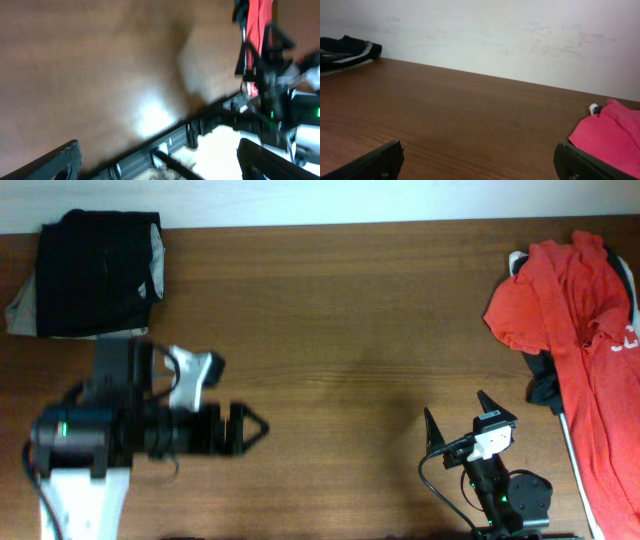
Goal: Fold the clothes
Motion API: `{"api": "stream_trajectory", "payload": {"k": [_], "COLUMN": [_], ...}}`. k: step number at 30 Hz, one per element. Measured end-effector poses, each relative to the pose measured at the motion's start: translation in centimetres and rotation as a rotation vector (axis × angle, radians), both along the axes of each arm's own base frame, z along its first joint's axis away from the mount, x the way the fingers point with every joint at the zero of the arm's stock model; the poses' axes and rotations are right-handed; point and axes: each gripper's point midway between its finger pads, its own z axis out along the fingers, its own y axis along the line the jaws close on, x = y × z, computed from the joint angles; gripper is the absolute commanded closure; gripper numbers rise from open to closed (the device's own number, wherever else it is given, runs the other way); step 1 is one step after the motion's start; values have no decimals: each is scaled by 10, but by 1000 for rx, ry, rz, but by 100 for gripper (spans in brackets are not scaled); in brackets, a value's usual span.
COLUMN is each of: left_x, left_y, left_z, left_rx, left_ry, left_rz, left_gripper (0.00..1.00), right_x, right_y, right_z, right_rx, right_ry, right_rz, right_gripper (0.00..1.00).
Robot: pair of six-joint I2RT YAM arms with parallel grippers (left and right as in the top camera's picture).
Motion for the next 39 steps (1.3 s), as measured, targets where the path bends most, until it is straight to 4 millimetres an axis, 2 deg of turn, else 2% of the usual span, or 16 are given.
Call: {"api": "stream_trajectory", "payload": {"k": [3,4,6,8,9,10,12,14,17,18,19,21,24,26,28,39], "left_x": [-55,-63,-46,-1,9,14,12,20,32,36,42,46,52,53,52,51], "left_y": [20,26,33,34,34,34,36,44,61,66,77,82,101,121,127,130], "left_z": [-32,-39,-40,-9,-2,-4,-41,-44,-27,-31,-47,-47,-78,-85,-100,-100], "left_rx": [126,157,189,185,182,179,190,218,249,262,287,293,333,362,385,387], "left_ry": [-70,-106,-319,-685,-805,-879,-875,-990,-1219,-1245,-1283,-1383,-1269,-1209,-1139,-1134], "left_rz": [32,46,79,119,130,136,140,186,294,321,366,401,505,636,664,685], "left_gripper": [1,1,1,1,1,1,1,1,1,1,1,1,1,1,1,1], "right_x": [0,0,0,0,0,0,0,0,0,0,0,0,0,0,0,0], "right_y": [0,0,0,0,0,0,0,0,0,0,0,0,0,0,0,0], "right_z": [0,0,0,1,0,0,0,0,0,0,0,0,0,0,0,0], "right_rx": [0,0,0,0,0,0,0,0,0,0,0,0,0,0,0,0], "right_ry": [-1,-2,-2,-2,-2,-2,-1,0,-1,-1,0,-1,-1,-1,-1,-1], "right_rz": [0,0,0,0,0,0,0,0,0,0,0,0,0,0,0,0], "right_gripper": [1,1,1,1,1,1,1,1,1,1,1,1,1,1,1,1]}}
